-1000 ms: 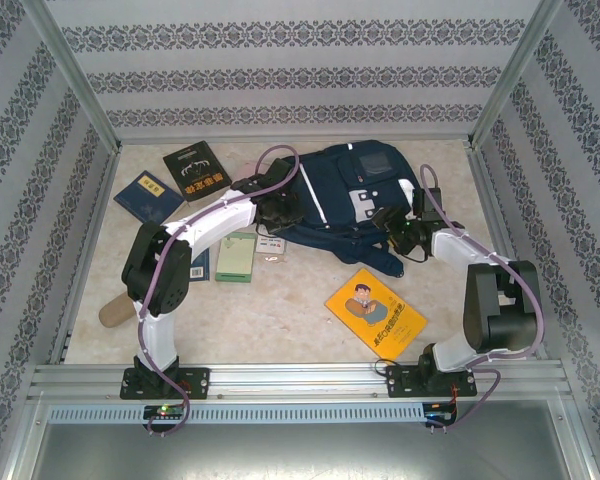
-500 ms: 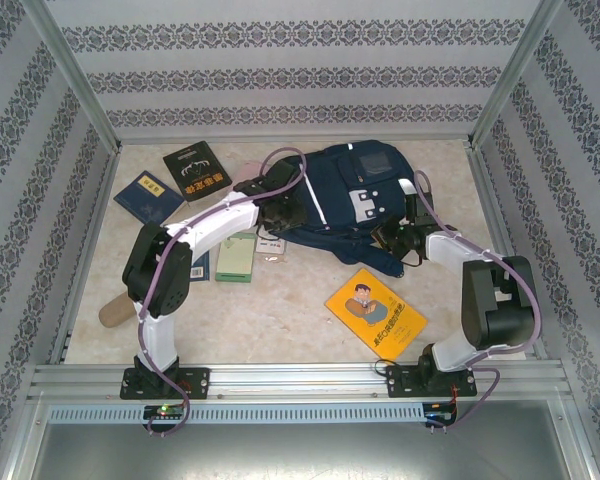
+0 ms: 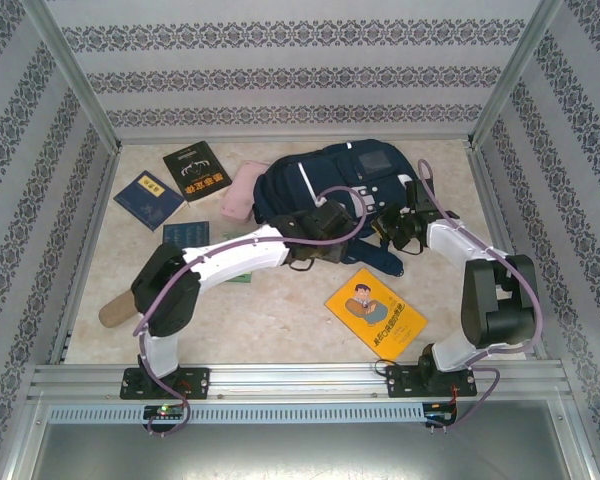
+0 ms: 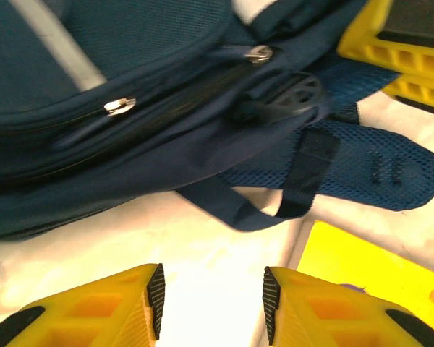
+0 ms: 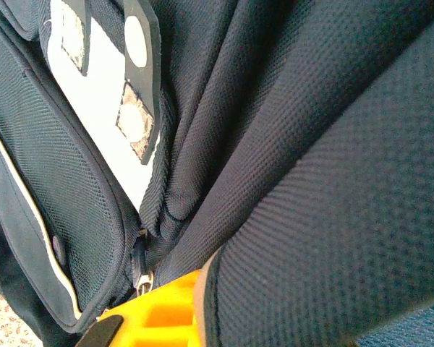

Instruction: Pack the student bag

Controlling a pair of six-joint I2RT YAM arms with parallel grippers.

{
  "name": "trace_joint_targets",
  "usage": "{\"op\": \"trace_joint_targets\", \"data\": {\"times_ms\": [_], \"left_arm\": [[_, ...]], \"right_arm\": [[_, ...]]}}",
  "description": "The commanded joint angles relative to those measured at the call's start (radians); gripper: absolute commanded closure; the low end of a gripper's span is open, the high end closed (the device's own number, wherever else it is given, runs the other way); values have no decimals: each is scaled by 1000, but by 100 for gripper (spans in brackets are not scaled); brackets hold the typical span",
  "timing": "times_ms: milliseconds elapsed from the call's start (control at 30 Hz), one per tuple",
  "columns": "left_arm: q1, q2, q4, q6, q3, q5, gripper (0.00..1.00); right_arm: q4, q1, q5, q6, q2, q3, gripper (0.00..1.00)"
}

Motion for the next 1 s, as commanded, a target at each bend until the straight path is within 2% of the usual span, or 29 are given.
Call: {"op": "trace_joint_targets", "data": {"times_ms": [0, 200, 400, 600, 967], "left_arm": [[-13, 78, 145, 71, 14, 38, 58], [-18, 176, 187, 99, 65, 51, 59], [-17, 214, 193, 108, 108, -1, 60], [-8, 277, 147, 83, 194, -52, 62], [21, 388, 51, 46, 322, -70, 64]], "right_arm": [[18, 19, -14, -7, 20, 46, 95], [21, 18, -10, -21, 76, 59, 95], [30, 16, 5, -37, 131, 95, 96], [32, 17, -1, -35, 178, 131, 96], [33, 17, -17, -37, 198, 144, 96]]}}
